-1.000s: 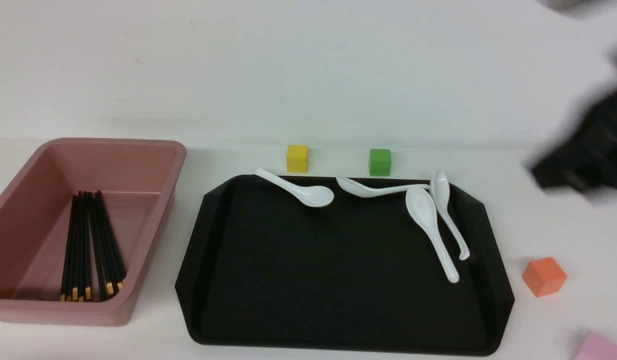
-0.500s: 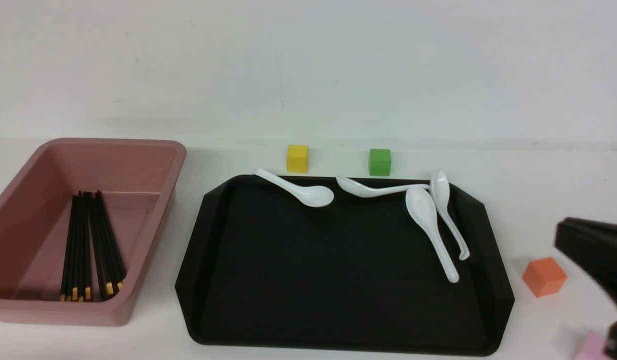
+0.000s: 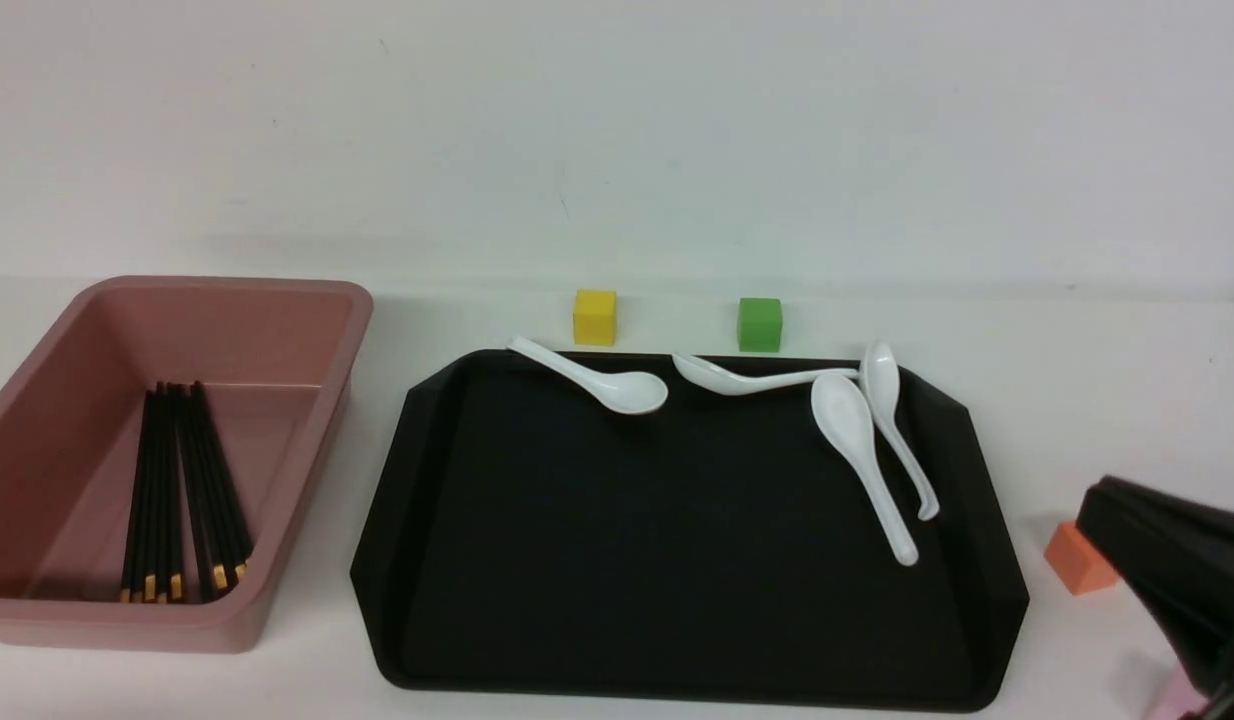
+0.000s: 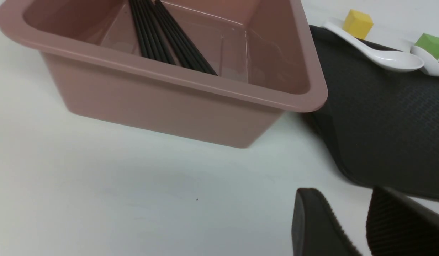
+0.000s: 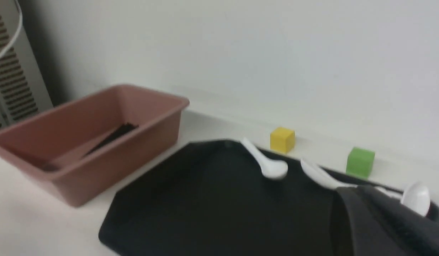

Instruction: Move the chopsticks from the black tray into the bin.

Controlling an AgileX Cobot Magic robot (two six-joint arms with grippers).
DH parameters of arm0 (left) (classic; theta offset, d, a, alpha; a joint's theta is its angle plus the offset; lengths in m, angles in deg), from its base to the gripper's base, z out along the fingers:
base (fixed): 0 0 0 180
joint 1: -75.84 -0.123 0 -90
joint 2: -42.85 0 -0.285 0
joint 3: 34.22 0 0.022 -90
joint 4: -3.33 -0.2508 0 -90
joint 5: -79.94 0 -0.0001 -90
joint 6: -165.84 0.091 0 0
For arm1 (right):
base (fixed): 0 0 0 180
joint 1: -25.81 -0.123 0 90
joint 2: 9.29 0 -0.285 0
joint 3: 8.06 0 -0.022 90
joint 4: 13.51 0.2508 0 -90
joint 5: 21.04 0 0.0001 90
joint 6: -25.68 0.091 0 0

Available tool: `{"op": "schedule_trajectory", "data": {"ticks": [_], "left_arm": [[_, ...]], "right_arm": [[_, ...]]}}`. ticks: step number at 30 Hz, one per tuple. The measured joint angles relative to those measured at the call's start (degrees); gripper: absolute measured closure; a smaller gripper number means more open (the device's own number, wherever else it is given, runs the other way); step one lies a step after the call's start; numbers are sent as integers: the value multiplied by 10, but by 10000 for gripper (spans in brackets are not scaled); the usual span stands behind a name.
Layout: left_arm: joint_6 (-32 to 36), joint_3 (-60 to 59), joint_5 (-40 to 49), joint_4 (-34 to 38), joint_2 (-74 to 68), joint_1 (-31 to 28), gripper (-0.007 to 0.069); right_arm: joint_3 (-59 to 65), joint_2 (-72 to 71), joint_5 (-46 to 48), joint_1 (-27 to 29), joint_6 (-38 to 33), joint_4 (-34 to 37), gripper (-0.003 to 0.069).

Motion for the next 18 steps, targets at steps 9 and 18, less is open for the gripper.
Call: {"op": "schedule_trajectory", "data": {"ticks": [9, 18], "left_arm": [[0, 0, 0, 0, 0, 0, 386], [0, 0, 0, 0, 0, 0, 386]], "right_arm": [[11, 0, 10, 0, 0, -2, 636], [16, -30, 13, 2, -5, -4, 624]]}}
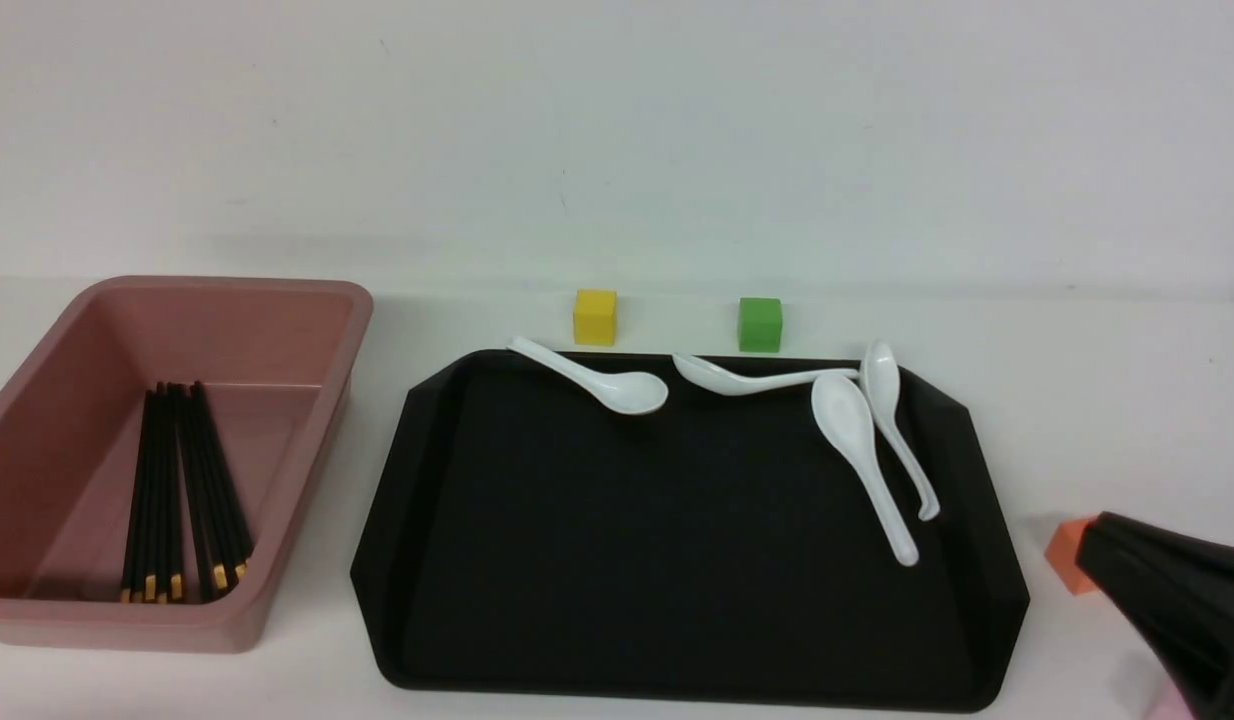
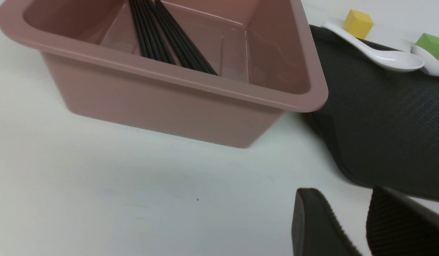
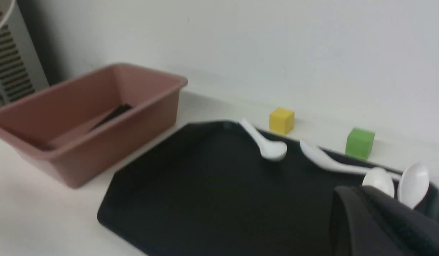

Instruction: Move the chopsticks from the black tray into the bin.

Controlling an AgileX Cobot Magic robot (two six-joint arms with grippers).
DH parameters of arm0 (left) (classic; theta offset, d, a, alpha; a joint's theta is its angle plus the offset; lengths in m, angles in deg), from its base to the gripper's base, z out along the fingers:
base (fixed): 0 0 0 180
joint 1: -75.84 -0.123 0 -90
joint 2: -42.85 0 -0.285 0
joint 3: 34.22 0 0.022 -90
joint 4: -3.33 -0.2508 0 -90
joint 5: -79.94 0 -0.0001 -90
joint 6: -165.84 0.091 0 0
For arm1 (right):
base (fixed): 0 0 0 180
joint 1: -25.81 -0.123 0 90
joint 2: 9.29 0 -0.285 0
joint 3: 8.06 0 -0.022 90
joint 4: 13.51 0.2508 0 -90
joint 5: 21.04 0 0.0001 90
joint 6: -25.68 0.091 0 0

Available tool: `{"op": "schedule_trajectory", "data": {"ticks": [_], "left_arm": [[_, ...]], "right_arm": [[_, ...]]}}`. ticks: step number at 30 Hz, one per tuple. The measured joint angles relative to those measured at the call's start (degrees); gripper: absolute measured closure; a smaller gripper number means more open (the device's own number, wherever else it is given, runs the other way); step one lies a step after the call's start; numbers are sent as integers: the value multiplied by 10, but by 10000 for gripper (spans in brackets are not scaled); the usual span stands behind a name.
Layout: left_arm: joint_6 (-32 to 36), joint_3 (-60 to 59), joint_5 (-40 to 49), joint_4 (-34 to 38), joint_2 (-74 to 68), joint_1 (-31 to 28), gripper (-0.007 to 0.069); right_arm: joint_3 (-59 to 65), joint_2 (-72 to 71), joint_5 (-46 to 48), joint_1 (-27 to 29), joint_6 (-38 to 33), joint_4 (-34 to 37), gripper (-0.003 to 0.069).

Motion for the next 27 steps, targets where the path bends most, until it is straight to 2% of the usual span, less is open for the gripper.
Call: {"op": "schedule_trajectory", "data": {"ticks": [5, 7, 16, 23, 27], "left_arm": [[0, 0, 0, 0, 0, 0, 386], [0, 0, 0, 0, 0, 0, 386], [0, 0, 0, 0, 0, 0, 386], [0, 0, 0, 0, 0, 0, 386], [0, 0, 0, 0, 0, 0, 386]], "right_arm": [[31, -64, 2, 42, -23, -5, 618], [69, -114, 16, 92, -23, -5, 615], [158, -289, 112, 226, -24, -5, 601], [158, -326, 224, 277, -24, -7, 594], [158, -326, 282, 282, -24, -7, 586]]}}
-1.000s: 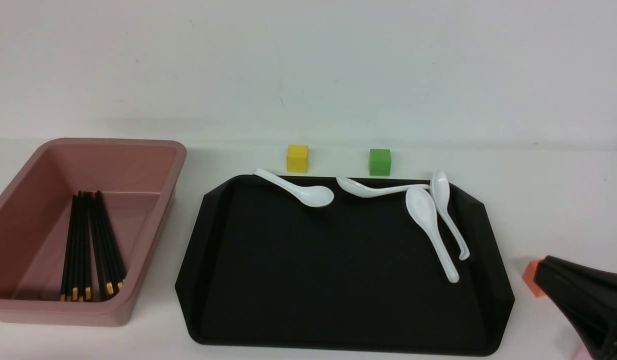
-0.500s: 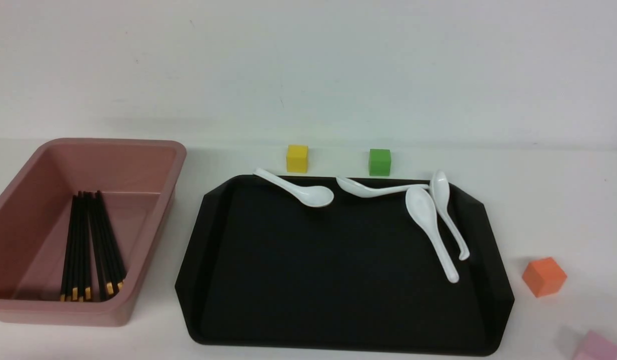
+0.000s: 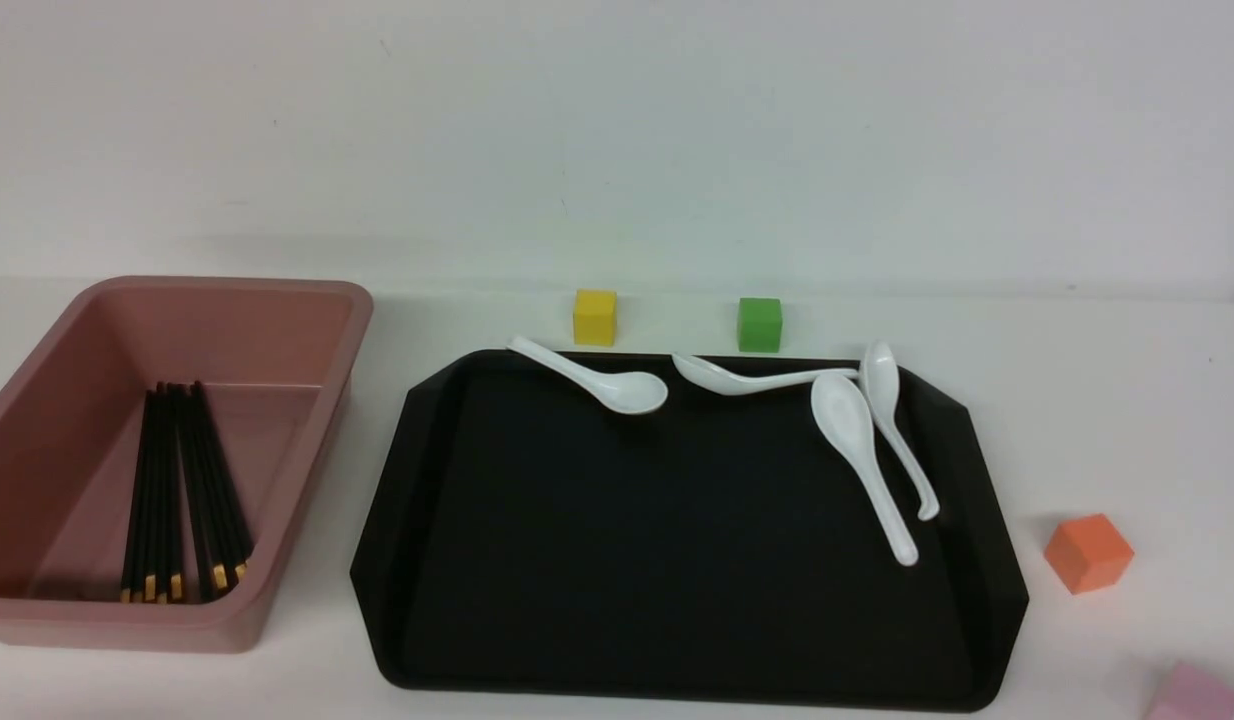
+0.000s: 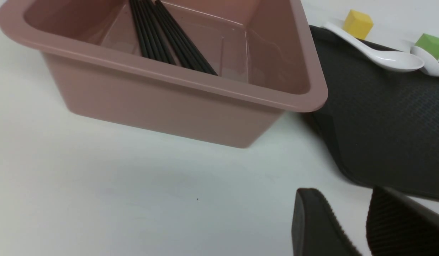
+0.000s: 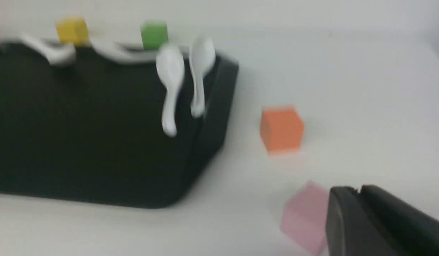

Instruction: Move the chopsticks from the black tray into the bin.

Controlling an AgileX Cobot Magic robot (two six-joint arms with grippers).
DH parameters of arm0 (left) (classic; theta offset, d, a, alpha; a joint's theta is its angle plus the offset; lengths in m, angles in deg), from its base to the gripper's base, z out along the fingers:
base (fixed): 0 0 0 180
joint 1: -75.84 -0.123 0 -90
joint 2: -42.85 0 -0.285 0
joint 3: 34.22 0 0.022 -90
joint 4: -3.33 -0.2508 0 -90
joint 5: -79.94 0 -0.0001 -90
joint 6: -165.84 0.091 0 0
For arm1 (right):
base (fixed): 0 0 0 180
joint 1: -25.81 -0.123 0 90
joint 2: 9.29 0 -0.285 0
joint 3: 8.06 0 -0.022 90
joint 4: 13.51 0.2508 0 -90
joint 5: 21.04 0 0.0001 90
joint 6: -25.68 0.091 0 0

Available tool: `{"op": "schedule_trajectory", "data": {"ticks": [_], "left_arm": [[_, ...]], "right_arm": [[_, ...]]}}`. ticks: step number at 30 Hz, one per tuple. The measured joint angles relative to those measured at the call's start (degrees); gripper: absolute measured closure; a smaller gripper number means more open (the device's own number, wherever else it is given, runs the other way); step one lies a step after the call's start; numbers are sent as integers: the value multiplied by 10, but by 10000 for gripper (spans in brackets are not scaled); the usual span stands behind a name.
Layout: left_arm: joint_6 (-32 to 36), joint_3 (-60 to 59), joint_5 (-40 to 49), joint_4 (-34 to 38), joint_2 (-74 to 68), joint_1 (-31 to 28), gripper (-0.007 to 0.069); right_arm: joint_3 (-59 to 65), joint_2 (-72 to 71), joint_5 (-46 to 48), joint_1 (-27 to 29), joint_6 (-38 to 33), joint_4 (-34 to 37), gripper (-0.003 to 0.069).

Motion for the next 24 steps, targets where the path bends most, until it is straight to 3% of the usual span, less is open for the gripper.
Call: {"op": "schedule_trajectory", "data": {"ticks": [24], "left_arm": [[0, 0, 0, 0, 0, 0, 386]], "right_arm": [[-2, 0, 14, 0, 0, 0, 552]]}}
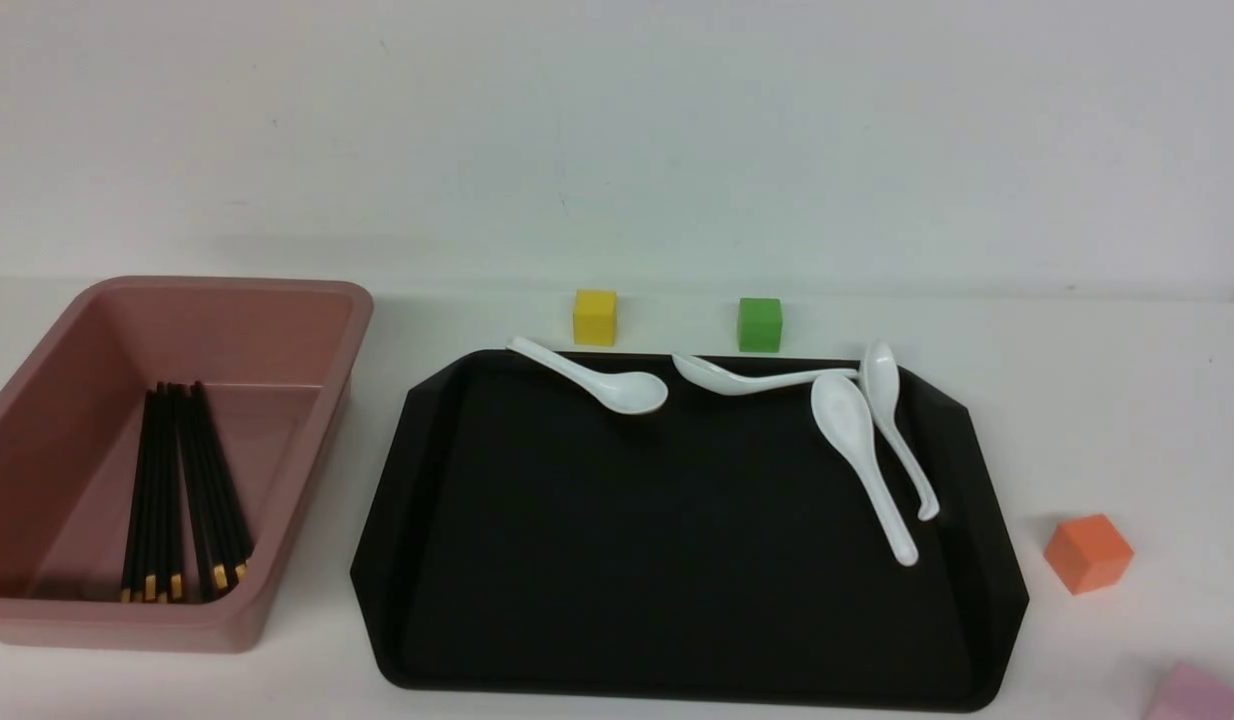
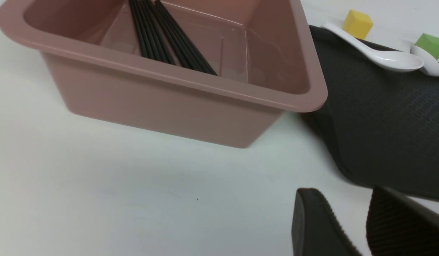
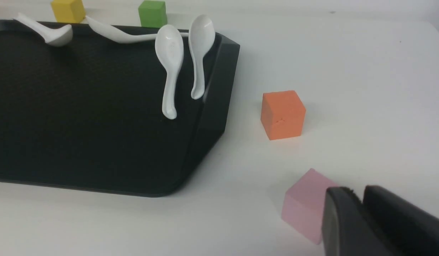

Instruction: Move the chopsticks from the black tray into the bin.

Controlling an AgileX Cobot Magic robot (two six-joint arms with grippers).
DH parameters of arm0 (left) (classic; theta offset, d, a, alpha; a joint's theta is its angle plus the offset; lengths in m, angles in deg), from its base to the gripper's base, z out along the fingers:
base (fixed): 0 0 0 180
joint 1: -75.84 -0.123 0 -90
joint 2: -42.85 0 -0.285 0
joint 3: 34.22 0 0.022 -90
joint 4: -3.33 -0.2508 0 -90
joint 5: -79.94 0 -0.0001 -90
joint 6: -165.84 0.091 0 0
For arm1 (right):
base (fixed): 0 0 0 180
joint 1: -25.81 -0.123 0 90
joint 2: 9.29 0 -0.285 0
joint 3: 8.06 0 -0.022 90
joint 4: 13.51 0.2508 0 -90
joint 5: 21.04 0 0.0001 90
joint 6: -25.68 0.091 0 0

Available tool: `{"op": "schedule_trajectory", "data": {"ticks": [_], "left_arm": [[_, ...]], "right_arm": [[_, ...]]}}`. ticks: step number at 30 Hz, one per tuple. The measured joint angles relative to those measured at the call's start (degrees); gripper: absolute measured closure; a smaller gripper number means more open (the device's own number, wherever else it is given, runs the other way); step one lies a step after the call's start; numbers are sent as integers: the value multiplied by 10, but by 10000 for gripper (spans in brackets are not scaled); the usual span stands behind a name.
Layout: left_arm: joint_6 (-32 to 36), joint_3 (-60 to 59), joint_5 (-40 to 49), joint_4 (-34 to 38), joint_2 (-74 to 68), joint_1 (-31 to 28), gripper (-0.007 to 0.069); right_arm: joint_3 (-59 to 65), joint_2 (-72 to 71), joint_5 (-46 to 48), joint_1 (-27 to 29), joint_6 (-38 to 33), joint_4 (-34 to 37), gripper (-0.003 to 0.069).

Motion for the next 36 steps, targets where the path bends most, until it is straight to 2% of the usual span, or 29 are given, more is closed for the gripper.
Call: {"op": "schedule_trajectory", "data": {"ticks": [36], "left_arm": [[0, 0, 0, 0, 0, 0, 386]], "right_arm": [[0, 0, 1, 0, 0, 0, 515]]}}
